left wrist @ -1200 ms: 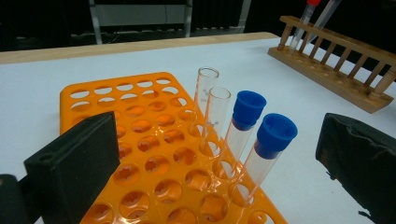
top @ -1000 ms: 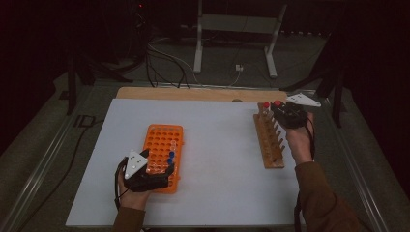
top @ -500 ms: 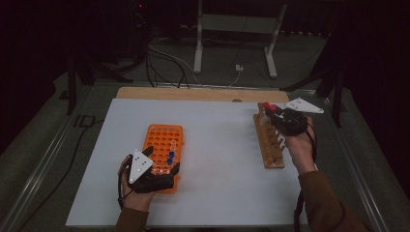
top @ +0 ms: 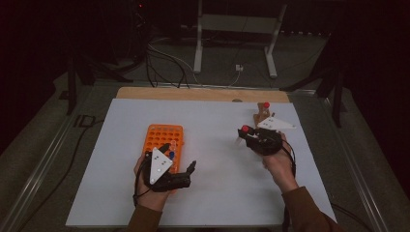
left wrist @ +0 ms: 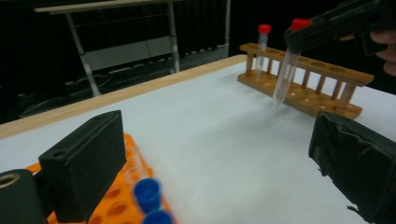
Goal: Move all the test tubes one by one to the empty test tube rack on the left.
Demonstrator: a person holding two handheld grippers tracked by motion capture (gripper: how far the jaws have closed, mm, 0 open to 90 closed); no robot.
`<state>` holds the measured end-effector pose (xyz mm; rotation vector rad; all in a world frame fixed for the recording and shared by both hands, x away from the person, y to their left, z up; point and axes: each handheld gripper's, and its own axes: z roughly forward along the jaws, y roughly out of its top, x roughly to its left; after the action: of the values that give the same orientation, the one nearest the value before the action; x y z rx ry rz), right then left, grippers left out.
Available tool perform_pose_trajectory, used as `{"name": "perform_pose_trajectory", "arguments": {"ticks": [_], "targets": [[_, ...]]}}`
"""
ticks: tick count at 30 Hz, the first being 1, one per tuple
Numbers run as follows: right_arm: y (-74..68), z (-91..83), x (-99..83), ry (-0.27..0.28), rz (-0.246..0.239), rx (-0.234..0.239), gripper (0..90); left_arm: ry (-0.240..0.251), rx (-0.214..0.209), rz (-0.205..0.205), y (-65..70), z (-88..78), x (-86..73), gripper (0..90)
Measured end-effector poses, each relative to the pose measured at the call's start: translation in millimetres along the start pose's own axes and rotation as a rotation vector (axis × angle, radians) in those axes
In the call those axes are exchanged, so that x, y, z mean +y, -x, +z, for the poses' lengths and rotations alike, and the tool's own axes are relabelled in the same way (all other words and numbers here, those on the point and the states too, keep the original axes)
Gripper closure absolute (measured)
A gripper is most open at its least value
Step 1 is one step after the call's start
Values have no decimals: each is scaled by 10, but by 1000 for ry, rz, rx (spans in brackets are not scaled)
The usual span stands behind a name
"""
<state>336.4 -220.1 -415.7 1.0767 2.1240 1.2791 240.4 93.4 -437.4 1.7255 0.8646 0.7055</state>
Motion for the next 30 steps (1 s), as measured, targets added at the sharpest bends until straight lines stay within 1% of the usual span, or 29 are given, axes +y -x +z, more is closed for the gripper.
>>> {"name": "perform_pose_trajectory", "arguments": {"ticks": [3, 6, 9, 12, 13, 15, 16, 17, 18, 19, 22, 24, 26, 30], "targets": [[-90, 4, -40, -17, -6, 35, 706, -3, -20, 11, 91, 62, 16, 54], [-165, -10, -67, -32, -8, 75, 706, -6, -29, 37, 203, 120, 35, 70], [-240, -29, -82, -40, -17, 114, 705, -15, -56, 52, 308, 185, 49, 79], [-324, -50, -85, -46, -26, 147, 705, -37, -83, 65, 395, 258, 54, 86], [-353, -56, -83, -47, -29, 160, 705, -46, -92, 68, 423, 283, 51, 105], [-414, -65, -80, -52, -37, 179, 704, -74, -92, 71, 474, 337, 42, 172], [-444, -67, -79, -54, -41, 189, 704, -83, -95, 75, 494, 359, 34, 174], [-474, -66, -79, -54, -47, 198, 704, -85, -99, 76, 515, 378, 25, 194], [-503, -67, -77, -58, -52, 206, 704, -91, -101, 79, 531, 396, 18, 238], [-529, -67, -77, -60, -59, 214, 704, -98, -103, 80, 542, 410, 13, 260], [-596, -65, -78, -64, -69, 241, 704, -106, -131, 71, 554, 449, 3, 379], [-635, -64, -81, -66, -74, 256, 704, -120, -151, 69, 555, 474, -3, 461], [-671, -63, -85, -65, -77, 266, 704, -140, -162, 68, 555, 502, -11, 523], [-722, -57, -91, -66, -85, 283, 704, -152, -191, 49, 555, 534, -26, 616]]}}
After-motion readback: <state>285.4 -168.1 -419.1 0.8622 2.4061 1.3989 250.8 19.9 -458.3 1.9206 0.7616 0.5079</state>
